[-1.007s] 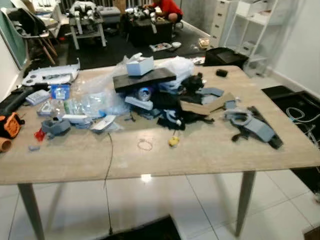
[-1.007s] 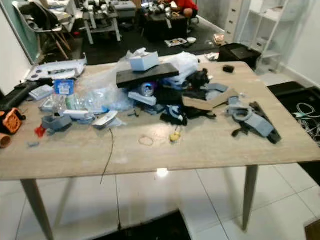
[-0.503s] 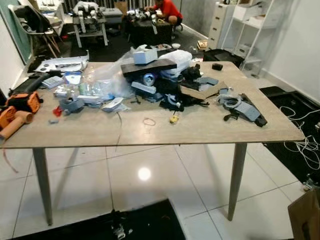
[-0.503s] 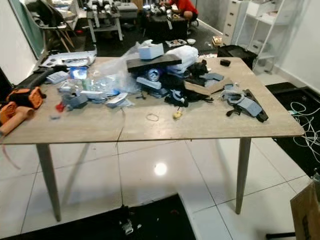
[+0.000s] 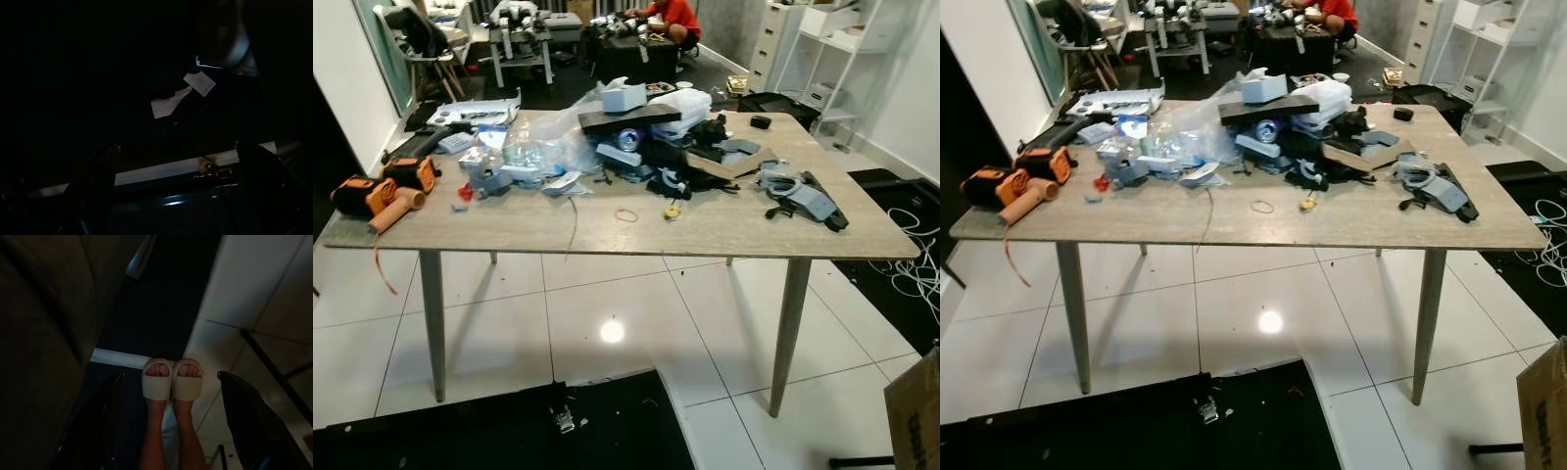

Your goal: Picking trash to rubbish bin

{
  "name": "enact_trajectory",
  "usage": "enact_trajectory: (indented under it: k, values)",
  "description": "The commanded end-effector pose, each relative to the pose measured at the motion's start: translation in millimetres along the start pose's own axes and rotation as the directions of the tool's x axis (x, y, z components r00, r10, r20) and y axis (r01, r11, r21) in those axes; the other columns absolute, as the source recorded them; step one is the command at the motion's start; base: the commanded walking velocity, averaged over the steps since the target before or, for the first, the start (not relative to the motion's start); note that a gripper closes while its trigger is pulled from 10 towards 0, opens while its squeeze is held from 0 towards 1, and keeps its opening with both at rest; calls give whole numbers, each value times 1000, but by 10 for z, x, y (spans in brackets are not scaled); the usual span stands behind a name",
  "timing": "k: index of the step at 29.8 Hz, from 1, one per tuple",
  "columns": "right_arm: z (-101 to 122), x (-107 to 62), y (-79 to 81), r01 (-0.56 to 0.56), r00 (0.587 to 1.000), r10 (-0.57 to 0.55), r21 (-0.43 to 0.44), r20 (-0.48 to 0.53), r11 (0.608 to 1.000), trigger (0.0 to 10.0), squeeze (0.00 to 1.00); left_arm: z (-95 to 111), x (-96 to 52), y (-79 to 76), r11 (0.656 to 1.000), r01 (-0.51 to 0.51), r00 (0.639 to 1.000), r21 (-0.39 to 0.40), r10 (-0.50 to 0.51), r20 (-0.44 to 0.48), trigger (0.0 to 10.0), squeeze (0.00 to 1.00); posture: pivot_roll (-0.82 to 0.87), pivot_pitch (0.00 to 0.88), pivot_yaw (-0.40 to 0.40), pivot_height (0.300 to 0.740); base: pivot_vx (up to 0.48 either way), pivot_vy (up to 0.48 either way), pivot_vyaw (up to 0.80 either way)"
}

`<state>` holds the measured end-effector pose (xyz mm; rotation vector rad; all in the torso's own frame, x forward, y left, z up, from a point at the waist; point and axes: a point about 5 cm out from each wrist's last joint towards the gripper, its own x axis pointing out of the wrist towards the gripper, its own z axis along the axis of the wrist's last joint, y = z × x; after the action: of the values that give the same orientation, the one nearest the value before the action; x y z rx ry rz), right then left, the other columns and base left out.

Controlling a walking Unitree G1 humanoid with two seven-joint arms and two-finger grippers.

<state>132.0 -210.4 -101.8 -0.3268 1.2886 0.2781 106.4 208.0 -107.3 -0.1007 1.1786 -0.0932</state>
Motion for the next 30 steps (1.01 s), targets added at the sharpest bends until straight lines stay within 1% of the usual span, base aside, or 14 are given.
enact_trajectory:
  k: [1,11,14,20,25,27,28,30]
  values:
    - [12,15,87,-32,999,32,6,10,999,10000,0,-90,6,-66,1000,25,999,-2,-25,-28,10000,0,-78,194,34,740,0,0,725]
    - [12,14,83,-33,999,33,-3,5,999,10000,0,-108,5,-74,1000,25,999,13,-25,-29,10000,0,-79,189,31,740,0,0,726]
    - [13,14,83,-32,999,32,-7,5,999,10000,0,-81,21,-109,999,29,999,14,-29,-25,10000,0,-80,183,30,740,0,0,729]
    - [4,14,72,-12,1000,12,-7,0,1000,10000,0,-67,27,-123,999,30,999,15,-30,-24,10000,0,-83,176,28,740,0,0,695]
    - [-7,14,64,3,1000,-3,-2,-4,1000,10000,0,-85,22,-117,999,31,999,15,-30,-29,10000,0,-84,176,28,740,0,0,0]
    - [-12,13,57,11,1000,-11,-9,-10,1000,10000,0,-96,20,-116,999,34,999,26,-33,-36,10000,0,-83,178,28,740,0,0,0]
    - [-19,13,49,22,1000,-23,-10,-12,1000,10000,0,-129,16,-127,998,55,997,38,-53,-52,10000,0,-84,181,29,740,0,0,0]
    - [-23,12,44,29,1000,-29,-8,-11,1000,10000,0,-144,14,-131,997,60,997,39,-58,-57,10000,0,-83,185,30,740,0,0,0]
